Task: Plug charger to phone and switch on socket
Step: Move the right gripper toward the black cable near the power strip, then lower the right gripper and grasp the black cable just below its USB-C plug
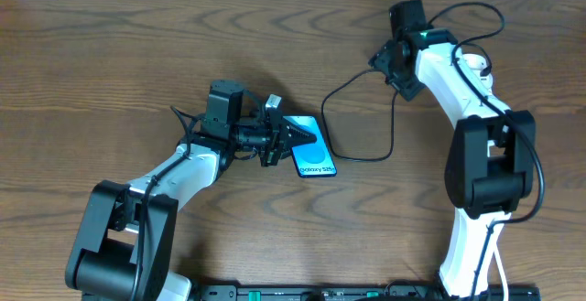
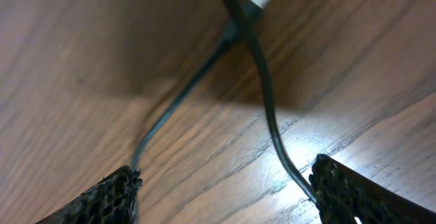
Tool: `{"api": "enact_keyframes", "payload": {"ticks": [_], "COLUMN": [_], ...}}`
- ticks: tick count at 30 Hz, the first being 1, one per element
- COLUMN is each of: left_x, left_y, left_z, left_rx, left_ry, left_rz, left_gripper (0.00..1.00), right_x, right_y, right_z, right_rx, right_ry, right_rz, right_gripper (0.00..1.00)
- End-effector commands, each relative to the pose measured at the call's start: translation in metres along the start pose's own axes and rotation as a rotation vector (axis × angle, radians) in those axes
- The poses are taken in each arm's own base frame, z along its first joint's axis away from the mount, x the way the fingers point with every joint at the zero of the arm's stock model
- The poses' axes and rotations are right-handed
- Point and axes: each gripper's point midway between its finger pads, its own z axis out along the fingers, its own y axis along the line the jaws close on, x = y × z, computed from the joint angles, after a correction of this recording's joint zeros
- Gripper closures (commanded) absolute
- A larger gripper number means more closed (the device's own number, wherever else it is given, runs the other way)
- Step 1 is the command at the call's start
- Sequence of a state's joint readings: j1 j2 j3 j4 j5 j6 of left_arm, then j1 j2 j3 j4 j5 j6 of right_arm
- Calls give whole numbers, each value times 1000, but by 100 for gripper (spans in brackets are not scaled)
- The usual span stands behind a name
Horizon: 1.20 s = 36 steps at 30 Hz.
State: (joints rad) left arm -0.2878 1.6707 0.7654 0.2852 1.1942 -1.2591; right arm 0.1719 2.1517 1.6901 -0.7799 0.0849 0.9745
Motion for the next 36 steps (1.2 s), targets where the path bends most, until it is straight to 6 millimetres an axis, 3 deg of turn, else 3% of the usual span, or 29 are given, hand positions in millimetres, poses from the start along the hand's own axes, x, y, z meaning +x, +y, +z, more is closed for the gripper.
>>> {"api": "enact_keyframes", "payload": {"ticks": [1, 4, 10, 16, 29, 30, 31, 33, 36], "left_x": [1, 1, -6, -13, -17, -17, -20, -21, -21], "left_y": [-12, -12, -10, -9, -8, -7, -7, -7, -7], "left_z": [-2, -2, -2, -2, -2, -2, -3, -3, -3], "left_rx": [18, 18, 9, -1, -6, -7, -10, -12, -12], "left_ry": [10, 10, -29, -68, -91, -95, -109, -118, -118], "left_rz": [37, 38, 37, 37, 36, 36, 36, 33, 33], "left_gripper": [92, 93, 93, 93, 93, 92, 92, 92, 93], "right_x": [2, -3, -10, -8, 18, 20, 24, 33, 37], "right_y": [3, 12, 35, 43, 42, 43, 43, 41, 38], "right_z": [13, 21, 19, 21, 92, 94, 96, 97, 98], "right_rx": [-10, -43, -145, -166, -143, -149, -153, -153, -146], "right_ry": [33, 12, -3, -11, 37, 43, 64, 104, 115], "right_rz": [76, 78, 81, 90, 93, 92, 90, 58, -43], "right_gripper": [19, 13, 12, 13, 13, 24, 41, 61, 75]}}
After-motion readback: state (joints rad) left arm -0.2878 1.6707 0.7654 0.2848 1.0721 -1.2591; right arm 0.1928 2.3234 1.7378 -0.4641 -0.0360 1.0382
